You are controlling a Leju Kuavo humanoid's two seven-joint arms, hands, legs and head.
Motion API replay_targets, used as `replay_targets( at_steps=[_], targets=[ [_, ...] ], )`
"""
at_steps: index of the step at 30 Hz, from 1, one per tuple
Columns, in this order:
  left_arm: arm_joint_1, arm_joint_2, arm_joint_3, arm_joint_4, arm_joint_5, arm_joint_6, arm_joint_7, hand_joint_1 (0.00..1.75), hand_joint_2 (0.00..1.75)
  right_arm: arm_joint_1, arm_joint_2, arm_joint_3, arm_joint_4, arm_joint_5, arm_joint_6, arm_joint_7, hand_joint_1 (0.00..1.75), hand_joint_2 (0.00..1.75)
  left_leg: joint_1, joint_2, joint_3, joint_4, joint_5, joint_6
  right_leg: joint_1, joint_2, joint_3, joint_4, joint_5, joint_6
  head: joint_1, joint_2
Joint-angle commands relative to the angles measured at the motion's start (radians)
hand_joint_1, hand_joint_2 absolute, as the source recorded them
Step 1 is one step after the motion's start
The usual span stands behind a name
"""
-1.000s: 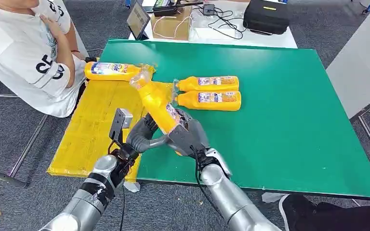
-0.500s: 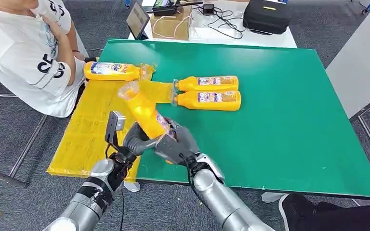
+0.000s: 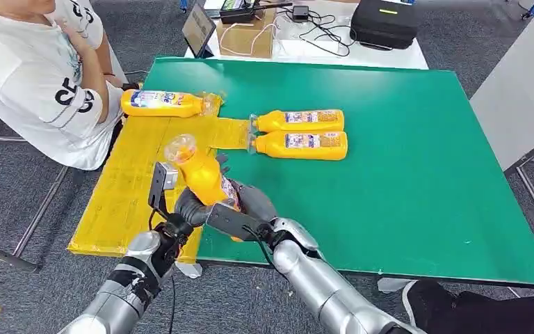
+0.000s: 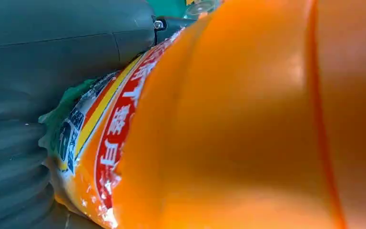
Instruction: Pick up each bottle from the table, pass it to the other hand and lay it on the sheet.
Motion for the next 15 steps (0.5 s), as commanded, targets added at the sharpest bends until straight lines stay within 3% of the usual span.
replay_targets(
  at_steps=[1, 2, 8, 11, 15],
  targets=[
    [-0.092, -0.014, -0.034, 0.058, 0.022, -0.028, 0.000, 1.10, 1.75, -0.010, -0.005, 0.094, 0.098, 0.004, 0.029, -0.005, 1.34, 1.75, 0.001, -0.004, 0.004, 0.000, -0.002, -0.001, 0.002, -0.004, 0.005, 0.000, -0.003, -0.001, 0.000, 0.000],
    [-0.083, -0.016, -0.024, 0.046, 0.028, -0.021, -0.007, 1.75, 1.75, -0.005, -0.004, 0.079, 0.089, -0.004, 0.011, -0.004, 0.00, 1.75, 0.001, -0.003, 0.002, 0.000, -0.001, -0.001, 0.001, -0.003, 0.003, -0.001, -0.001, -0.001, 0.000, 0.000],
    [-0.059, 0.011, 0.024, -0.028, 0.023, 0.056, -0.016, 1.75, 1.75, 0.046, -0.038, -0.031, -0.036, -0.069, -0.073, -0.006, 0.00, 1.75, 0.002, -0.003, 0.005, 0.001, -0.003, -0.001, 0.002, -0.004, 0.007, 0.000, -0.003, -0.002, 0.000, 0.000],
    [-0.080, 0.047, 0.056, -0.032, -0.005, 0.087, -0.024, 1.75, 1.75, 0.065, -0.067, -0.075, -0.103, -0.095, -0.071, -0.011, 0.00, 1.75, 0.001, -0.002, 0.001, 0.000, 0.000, 0.000, 0.001, -0.002, 0.001, 0.000, -0.001, -0.001, 0.000, 0.000],
    [-0.081, 0.047, 0.061, -0.028, -0.006, 0.090, -0.024, 1.75, 1.75, 0.070, -0.064, -0.083, -0.107, -0.102, -0.073, -0.010, 0.00, 1.75, 0.001, -0.002, 0.004, 0.001, -0.002, -0.001, 0.001, -0.003, 0.005, 0.000, -0.002, -0.001, 0.000, 0.000]
  ],
)
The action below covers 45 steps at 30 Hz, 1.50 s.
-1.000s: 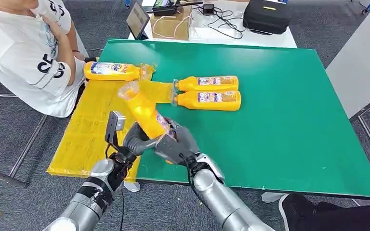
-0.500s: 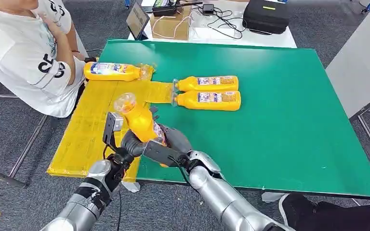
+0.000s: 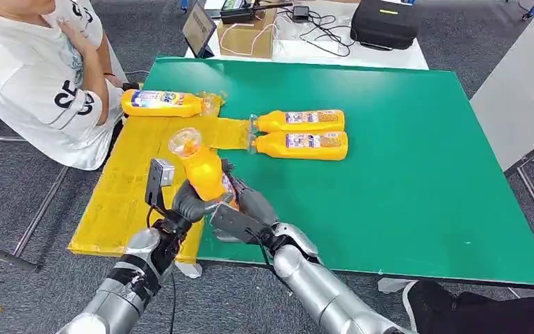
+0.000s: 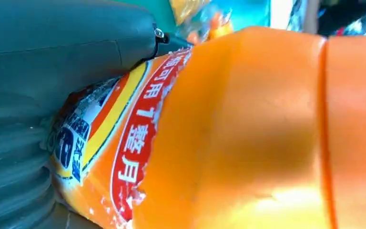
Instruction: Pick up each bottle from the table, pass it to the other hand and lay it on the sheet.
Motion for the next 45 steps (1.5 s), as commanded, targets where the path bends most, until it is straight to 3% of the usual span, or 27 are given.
replay_targets(
  at_steps=[1, 6, 11, 15, 21, 27, 28, 32, 35, 42, 43, 44, 45],
  targets=[
    [-0.076, 0.046, 0.054, 0.001, -0.014, 0.033, -0.015, 1.75, 1.75, 0.035, -0.052, -0.081, -0.078, -0.035, -0.006, -0.004, 0.00, 1.75, 0.001, -0.002, 0.003, 0.000, -0.001, -0.001, 0.001, -0.003, 0.004, 0.000, -0.002, -0.001, 0.000, 0.000],
    [-0.110, 0.103, 0.126, 0.027, -0.067, 0.090, -0.026, 1.75, 1.75, 0.068, -0.086, -0.136, -0.169, -0.064, -0.014, -0.014, 0.00, 1.75, 0.002, -0.002, 0.004, 0.001, -0.002, -0.001, 0.002, -0.002, 0.005, 0.000, -0.002, -0.001, 0.000, 0.000],
    [-0.116, 0.099, 0.134, 0.040, -0.076, 0.086, -0.030, 1.75, 1.75, 0.077, -0.087, -0.138, -0.185, -0.064, -0.009, -0.014, 0.00, 1.75, 0.000, 0.000, 0.002, 0.000, 0.000, -0.001, 0.001, -0.001, 0.002, 0.000, -0.001, -0.001, 0.001, 0.000],
    [-0.217, 0.180, 0.074, 0.196, -0.470, 0.387, -0.058, 1.75, 1.75, 0.117, -0.094, -0.219, -0.303, -0.125, -0.067, -0.052, 0.00, 1.75, 0.002, -0.003, 0.005, 0.001, -0.002, -0.001, 0.002, -0.003, 0.006, 0.000, -0.003, -0.001, 0.001, 0.000],
    [-0.344, 0.253, -0.015, 0.418, -0.979, 0.618, 0.060, 1.75, 1.75, 0.160, -0.112, -0.252, -0.436, -0.144, -0.051, -0.042, 0.00, 1.75, 0.002, -0.003, 0.004, 0.001, -0.002, -0.002, 0.002, -0.003, 0.005, 0.001, -0.003, -0.002, 0.000, 0.000],
    [-0.387, 0.283, -0.054, 0.520, -1.117, 0.496, 0.091, 1.75, 1.75, 0.139, -0.118, -0.232, -0.430, -0.154, -0.036, -0.040, 0.00, 1.75, 0.001, -0.001, 0.004, 0.001, -0.002, -0.001, 0.001, -0.001, 0.005, 0.001, -0.003, -0.001, 0.001, 0.000],
    [-0.397, 0.283, -0.065, 0.545, -1.132, 0.421, 0.079, 1.75, 1.75, 0.122, -0.118, -0.226, -0.408, -0.160, -0.031, -0.040, 0.00, 1.75, 0.001, 0.000, 0.004, 0.000, -0.002, -0.001, 0.001, -0.001, 0.005, 0.000, -0.002, -0.001, 0.001, 0.000],
    [-0.403, 0.296, -0.168, 0.577, -1.296, 0.434, 0.140, 1.75, 1.75, 0.084, -0.118, -0.207, -0.367, -0.161, -0.013, -0.038, 0.00, 1.75, 0.001, 0.000, 0.003, 0.001, -0.001, -0.001, 0.001, -0.001, 0.003, 0.001, -0.002, -0.001, 0.001, 0.000],
    [-0.397, 0.307, -0.211, 0.602, -1.339, 0.350, 0.070, 1.75, 1.75, 0.056, -0.117, -0.182, -0.343, -0.167, 0.006, -0.039, 0.00, 1.75, 0.001, 0.001, 0.003, 0.000, -0.001, -0.001, 0.001, 0.001, 0.003, 0.001, -0.001, -0.001, 0.001, 0.000],
    [-0.362, 0.310, -0.171, 0.608, -1.287, 0.286, -0.019, 1.75, 1.75, 0.029, -0.113, -0.155, -0.317, -0.178, -0.007, -0.049, 0.00, 1.75, 0.001, 0.002, 0.006, 0.000, -0.002, -0.001, 0.001, 0.002, 0.007, 0.000, -0.002, -0.002, 0.000, 0.000],
    [-0.359, 0.310, -0.172, 0.612, -1.288, 0.282, -0.020, 1.59, 1.75, 0.023, -0.115, -0.153, -0.307, -0.179, -0.003, -0.048, 0.00, 1.75, 0.001, 0.002, 0.006, -0.001, -0.002, -0.001, 0.001, 0.002, 0.006, 0.000, -0.002, -0.001, 0.001, 0.000],
    [-0.355, 0.311, -0.168, 0.611, -1.284, 0.282, -0.023, 0.52, 1.75, 0.017, -0.115, -0.149, -0.295, -0.178, 0.001, -0.046, 0.00, 1.75, 0.000, 0.001, 0.004, -0.001, -0.001, -0.001, 0.000, 0.001, 0.004, 0.000, -0.001, -0.001, 0.000, 0.000],
    [-0.353, 0.310, -0.162, 0.611, -1.280, 0.285, -0.023, 0.03, 1.75, 0.014, -0.115, -0.146, -0.288, -0.178, 0.005, -0.044, 0.00, 1.75, 0.001, 0.003, 0.007, 0.000, -0.002, -0.001, 0.001, 0.003, 0.007, 0.000, -0.001, -0.002, 0.001, 0.000]
  ],
)
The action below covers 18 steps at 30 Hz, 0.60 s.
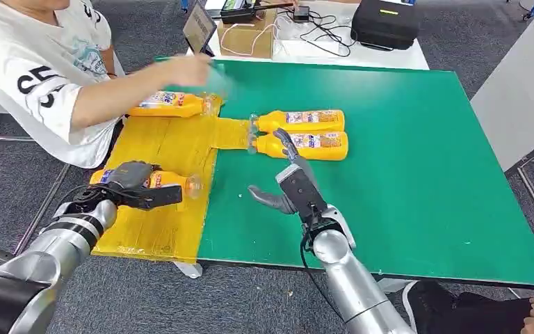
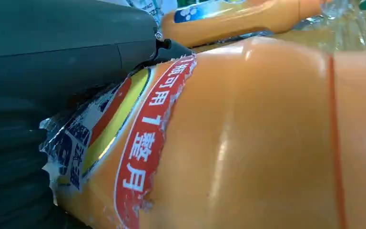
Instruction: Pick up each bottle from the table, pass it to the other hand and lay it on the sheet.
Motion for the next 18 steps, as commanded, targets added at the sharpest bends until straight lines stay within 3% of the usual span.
replay_targets(
  at_steps=[1, 12, 18],
  targets=[
    [-0.009, 0.009, -0.014, 0.113, 0.042, -0.042, -0.030, 0.00, 1.75, -0.090, -0.016, 0.054, 0.130, -0.005, 0.001, 0.006, 0.00, 1.75, 0.000, 0.003, 0.006, -0.001, -0.002, -0.001, 0.001, 0.002, 0.005, -0.001, -0.001, -0.001, 0.000, 0.000],
    [0.008, 0.004, 0.044, 0.101, 0.080, -0.006, -0.028, 0.00, 1.75, -0.107, -0.018, 0.077, 0.177, 0.016, 0.011, 0.035, 0.00, 1.75, 0.000, 0.001, 0.004, -0.001, -0.001, 0.000, 0.000, 0.001, 0.003, 0.000, -0.001, -0.001, 0.000, 0.000],
    [0.055, -0.015, 0.150, 0.049, 0.189, 0.060, -0.136, 0.00, 1.75, -0.121, -0.025, 0.085, 0.216, 0.052, -0.003, 0.056, 0.00, 1.75, 0.001, 0.002, 0.008, -0.001, -0.002, -0.001, 0.001, 0.002, 0.007, -0.001, -0.002, -0.001, 0.000, 0.000]
  ],
)
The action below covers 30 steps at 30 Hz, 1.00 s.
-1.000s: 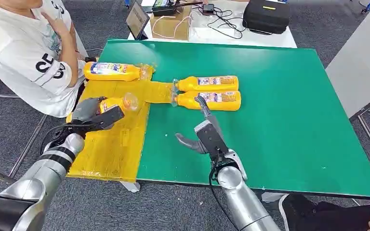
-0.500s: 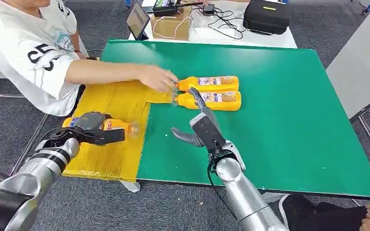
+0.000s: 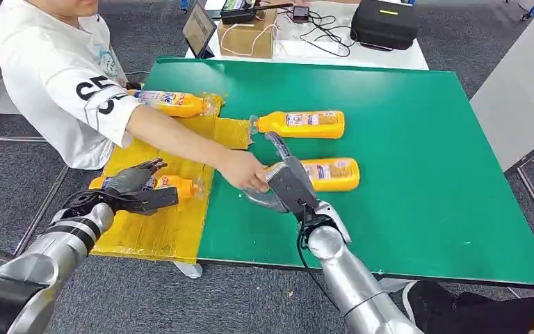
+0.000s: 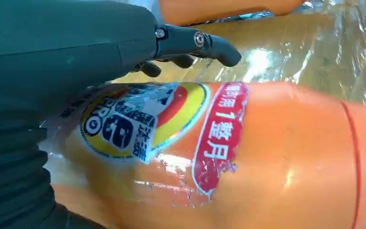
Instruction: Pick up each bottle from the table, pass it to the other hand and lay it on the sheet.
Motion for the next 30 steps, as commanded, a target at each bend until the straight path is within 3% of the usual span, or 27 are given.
replay_targets(
  at_steps=[1, 3, 7, 8, 10, 13, 15, 22, 24, 27, 28, 30],
  targets=[
    [0.047, -0.023, 0.132, 0.012, 0.099, 0.046, -0.091, 0.00, 1.75, -0.075, -0.025, 0.046, 0.133, 0.027, -0.010, 0.019, 0.00, 1.75, 0.000, 0.002, 0.005, -0.001, -0.002, -0.001, 0.000, 0.001, 0.005, -0.001, -0.001, -0.001, 0.000, 0.000],
    [0.067, -0.045, 0.219, -0.029, 0.197, 0.048, -0.155, 0.00, 1.75, -0.074, -0.032, 0.049, 0.138, 0.054, -0.020, 0.034, 0.00, 1.75, 0.001, 0.001, 0.007, 0.000, -0.003, -0.001, 0.001, 0.000, 0.007, -0.001, -0.003, -0.001, 0.000, 0.000],
    [0.085, -0.045, 0.240, -0.060, 0.228, 0.025, -0.187, 0.00, 1.75, -0.075, -0.038, 0.049, 0.146, 0.060, -0.013, 0.034, 0.00, 1.75, 0.001, 0.001, 0.007, -0.001, -0.002, 0.000, 0.001, 0.000, 0.007, -0.002, -0.002, -0.001, 0.000, 0.000],
    [0.094, -0.052, 0.278, -0.076, 0.272, 0.023, -0.213, 0.00, 0.00, -0.076, -0.041, 0.054, 0.148, 0.073, -0.016, 0.041, 0.00, 1.75, 0.001, 0.001, 0.008, 0.000, -0.003, -0.001, 0.001, 0.000, 0.008, -0.002, -0.003, -0.001, 0.000, 0.000],
    [0.148, -0.073, 0.355, -0.159, 0.377, -0.026, -0.276, 0.00, 0.00, -0.070, -0.060, 0.066, 0.167, 0.126, -0.008, 0.072, 0.00, 1.75, 0.000, 0.000, 0.005, 0.000, -0.002, 0.000, 0.001, 0.000, 0.005, -0.001, -0.002, -0.001, 0.000, 0.000],
    [0.206, -0.113, 0.420, -0.264, 0.489, -0.115, -0.262, 0.00, 0.00, -0.073, -0.079, 0.079, 0.206, 0.201, 0.008, 0.113, 0.00, 1.75, 0.000, -0.001, 0.005, -0.002, -0.001, 0.000, 0.000, -0.001, 0.005, -0.002, -0.001, -0.001, 0.000, 0.000],
    [0.236, -0.153, 0.484, -0.323, 0.644, -0.277, -0.227, 0.00, 0.00, -0.082, -0.093, 0.092, 0.239, 0.255, 0.016, 0.144, 0.00, 1.75, 0.001, -0.002, 0.007, 0.000, -0.003, -0.001, 0.001, -0.002, 0.008, -0.002, -0.003, -0.001, 0.000, 0.000],
    [0.248, -0.163, 0.485, -0.348, 0.667, -0.286, -0.212, 0.00, 0.00, -0.085, -0.095, 0.088, 0.248, 0.262, 0.022, 0.146, 0.00, 1.75, 0.000, -0.001, 0.003, 0.000, -0.002, 0.000, 0.001, -0.001, 0.004, -0.001, -0.002, -0.001, 0.000, 0.000],
    [0.255, -0.189, 0.515, -0.360, 0.776, -0.354, -0.166, 0.00, 0.00, -0.082, -0.110, 0.094, 0.249, 0.307, 0.027, 0.183, 0.00, 1.75, 0.000, 0.000, 0.003, 0.000, -0.002, 0.000, 0.000, -0.001, 0.003, -0.001, -0.002, -0.001, 0.000, 0.000],
    [0.260, -0.206, 0.480, -0.376, 0.811, -0.331, -0.128, 0.00, 0.00, -0.088, -0.135, 0.105, 0.274, 0.334, 0.093, 0.205, 0.00, 1.75, 0.001, -0.003, 0.006, 0.001, -0.003, -0.001, 0.001, -0.003, 0.007, -0.001, -0.003, -0.002, 0.000, 0.000],
    [0.257, -0.206, 0.467, -0.370, 0.810, -0.322, -0.122, 0.00, 1.75, -0.096, -0.143, 0.125, 0.288, 0.355, 0.109, 0.215, 0.00, 1.75, 0.000, -0.003, 0.003, 0.000, -0.001, 0.000, 0.001, -0.003, 0.004, -0.001, -0.002, -0.001, 0.000, 0.000],
    [0.248, -0.209, 0.442, -0.355, 0.827, -0.309, -0.118, 0.00, 1.75, -0.114, -0.149, 0.149, 0.313, 0.389, 0.120, 0.234, 0.00, 1.75, 0.000, -0.002, 0.004, 0.000, -0.002, 0.000, 0.001, -0.003, 0.005, -0.001, -0.002, -0.001, 0.000, 0.000]
  ],
)
